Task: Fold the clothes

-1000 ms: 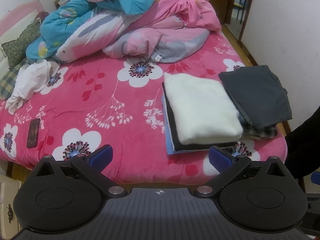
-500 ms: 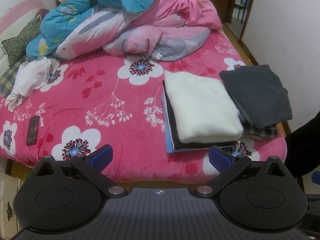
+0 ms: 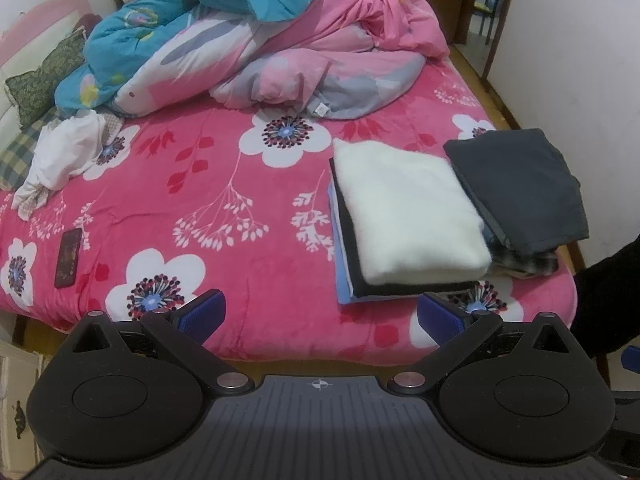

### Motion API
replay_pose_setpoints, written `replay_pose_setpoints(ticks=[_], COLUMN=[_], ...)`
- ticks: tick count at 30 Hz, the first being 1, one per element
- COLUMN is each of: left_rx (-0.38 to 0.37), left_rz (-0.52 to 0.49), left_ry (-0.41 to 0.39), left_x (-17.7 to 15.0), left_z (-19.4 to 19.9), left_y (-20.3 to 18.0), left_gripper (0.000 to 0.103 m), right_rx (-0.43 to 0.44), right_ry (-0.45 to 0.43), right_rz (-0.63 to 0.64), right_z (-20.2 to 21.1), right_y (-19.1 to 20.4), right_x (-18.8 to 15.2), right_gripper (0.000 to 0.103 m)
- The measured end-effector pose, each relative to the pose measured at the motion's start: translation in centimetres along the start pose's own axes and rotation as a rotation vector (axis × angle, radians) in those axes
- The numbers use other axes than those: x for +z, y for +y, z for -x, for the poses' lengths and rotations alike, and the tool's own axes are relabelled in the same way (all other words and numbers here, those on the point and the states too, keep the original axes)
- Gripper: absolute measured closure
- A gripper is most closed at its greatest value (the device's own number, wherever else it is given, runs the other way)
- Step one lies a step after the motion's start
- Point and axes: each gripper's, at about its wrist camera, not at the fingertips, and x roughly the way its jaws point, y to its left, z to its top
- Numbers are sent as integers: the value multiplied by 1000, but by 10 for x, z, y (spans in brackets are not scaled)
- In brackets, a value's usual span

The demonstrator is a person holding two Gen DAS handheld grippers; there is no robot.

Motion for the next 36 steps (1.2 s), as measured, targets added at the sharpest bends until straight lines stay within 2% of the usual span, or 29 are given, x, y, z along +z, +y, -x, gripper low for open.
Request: replay_pose_setpoints(ticks=[36], left_rx=[4], left_rz=[-35], left_ry=[23], left_x=[2], left_z=[-6], left_y=[-22], left_gripper=[0], right_rx=[-24], right_ry=[11], right_rz=[-21], right_z=[-6], right_y=[-17], right_x=[1], right_gripper=[0])
